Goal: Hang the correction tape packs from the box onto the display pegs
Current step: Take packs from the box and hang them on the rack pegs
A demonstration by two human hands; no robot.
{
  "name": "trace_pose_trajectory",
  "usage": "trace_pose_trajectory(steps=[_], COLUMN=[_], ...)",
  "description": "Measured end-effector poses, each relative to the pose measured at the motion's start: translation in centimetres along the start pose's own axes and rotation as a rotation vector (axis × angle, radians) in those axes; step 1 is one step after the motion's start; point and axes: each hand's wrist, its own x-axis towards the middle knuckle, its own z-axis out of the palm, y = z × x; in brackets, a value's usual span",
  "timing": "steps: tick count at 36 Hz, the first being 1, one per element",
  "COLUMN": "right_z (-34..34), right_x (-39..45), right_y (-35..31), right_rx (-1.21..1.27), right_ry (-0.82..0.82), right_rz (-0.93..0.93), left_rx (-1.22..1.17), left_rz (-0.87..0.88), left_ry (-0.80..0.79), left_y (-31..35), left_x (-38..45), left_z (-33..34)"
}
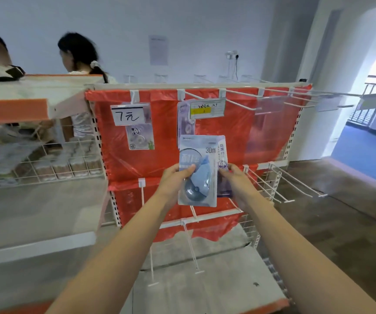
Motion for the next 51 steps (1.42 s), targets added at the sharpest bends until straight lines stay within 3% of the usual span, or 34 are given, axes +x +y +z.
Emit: trace_pose_trajectory(steps=[4, 9, 14, 22, 34, 43, 51], right_z=[-0.5, -2.6, -4.8, -8.4, -11.8, -12.0, -11.6], right_x=[0.6, 1.3, 2.4, 5.7, 7.5, 8.0, 8.6], right_y=[-0.8, -0.9, -0.4, -1.1, -4.5, -6.4, -7.3], right_rx=[0.145, 0.003, -0.013, -0.099, -0.055, -0.068, -0.038], right_ry=[-0.147, -0.328, -0.257, -0.072, -0.035, -0.116, -0.017], right_rz=[0.042, -0.124, -0.099, -0.109, -0.265, -0.252, -0.261], left_rx=[-0.005, 0.040, -0.002, 0.196, 0.198, 0.166, 0.148], left_rz=[0.022, 0.030, 0.078, 0.248, 0.308, 0.324, 0.284], left_ry=[0.032, 0.045, 0.093, 0.390, 0.363, 0.375, 0.401], left_y=[-0.1, -0.2, -0.6, 0.1, 1.3, 1.0, 1.2], left_x=[0.3, 0.5, 0.6, 1.6, 1.2, 1.3, 1.3], left_z=[3.1, 5.5, 7.2, 7.6, 8.9, 9.1, 8.8])
